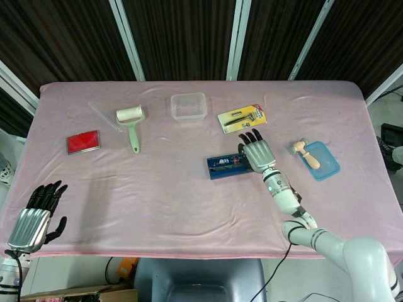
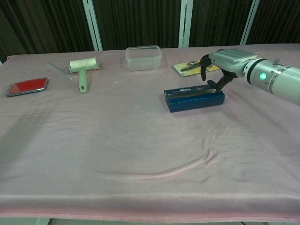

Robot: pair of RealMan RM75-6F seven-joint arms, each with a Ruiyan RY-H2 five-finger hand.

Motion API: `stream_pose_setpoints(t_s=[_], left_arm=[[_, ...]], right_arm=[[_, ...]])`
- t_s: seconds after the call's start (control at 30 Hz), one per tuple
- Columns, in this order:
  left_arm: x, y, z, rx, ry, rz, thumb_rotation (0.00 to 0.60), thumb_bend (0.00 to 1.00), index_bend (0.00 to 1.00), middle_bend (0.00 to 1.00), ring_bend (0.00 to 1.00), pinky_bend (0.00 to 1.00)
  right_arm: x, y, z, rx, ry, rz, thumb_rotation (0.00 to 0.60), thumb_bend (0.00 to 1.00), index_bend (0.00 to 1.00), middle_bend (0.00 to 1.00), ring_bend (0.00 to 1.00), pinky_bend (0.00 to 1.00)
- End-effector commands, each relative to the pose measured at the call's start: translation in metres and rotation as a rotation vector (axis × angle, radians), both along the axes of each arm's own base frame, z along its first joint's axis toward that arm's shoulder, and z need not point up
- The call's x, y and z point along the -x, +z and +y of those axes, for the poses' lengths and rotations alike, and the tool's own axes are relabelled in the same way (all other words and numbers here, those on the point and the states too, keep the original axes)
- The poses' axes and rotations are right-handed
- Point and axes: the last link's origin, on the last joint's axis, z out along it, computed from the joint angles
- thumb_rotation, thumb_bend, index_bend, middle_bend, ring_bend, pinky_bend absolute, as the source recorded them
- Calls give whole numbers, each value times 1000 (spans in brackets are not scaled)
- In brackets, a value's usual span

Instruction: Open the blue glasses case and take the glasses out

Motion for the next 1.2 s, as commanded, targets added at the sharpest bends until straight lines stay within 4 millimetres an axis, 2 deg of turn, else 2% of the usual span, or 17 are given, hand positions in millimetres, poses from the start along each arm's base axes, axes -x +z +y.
stream_pose_setpoints(t_s=[0.03, 0.27, 0.37, 0.53, 0.77, 0.9, 0.97, 1.07, 1.2], left_arm=[[1, 0, 1, 0, 4, 0, 600, 436, 0, 0, 0, 53], [2, 1, 4, -6, 17, -2, 600, 435, 0, 0, 0, 53], [3, 1, 5, -2, 18, -1, 600, 435, 0, 0, 0, 53], [1, -2, 4, 8, 11, 6, 600, 435, 0, 0, 0, 53], [-1, -2, 1, 5, 5, 5, 600, 434, 0, 0, 0, 53], [-2, -2, 0, 9, -2, 5, 600, 434, 0, 0, 0, 53], [-2, -2, -1, 9, -6, 4, 600, 435, 0, 0, 0, 53], [-2, -2, -1, 10, -10, 2, 600, 435, 0, 0, 0, 53], [-3, -2, -3, 13, -14, 2, 600, 435, 0, 0, 0, 53]], right_arm=[[-13, -8, -15, 17, -36, 20, 600, 610, 558, 252, 164, 83], [-24, -11, -24, 41, -41, 22, 600, 610, 470, 251, 164, 83], [-22, 0, -22, 66, -4, 11, 600, 599, 435, 236, 158, 82], [-8, 30, 10, 44, 77, -23, 600, 441, 391, 199, 127, 67], [10, 52, 70, -37, 153, -47, 600, 428, 392, 191, 119, 63], [21, 53, 98, -89, 168, -36, 600, 428, 403, 189, 111, 56], [24, 51, 102, -100, 166, -27, 600, 428, 403, 187, 109, 54], [26, 43, 101, -110, 153, -22, 600, 429, 403, 186, 108, 53], [19, 26, 90, -112, 125, -42, 600, 434, 403, 186, 107, 53]])
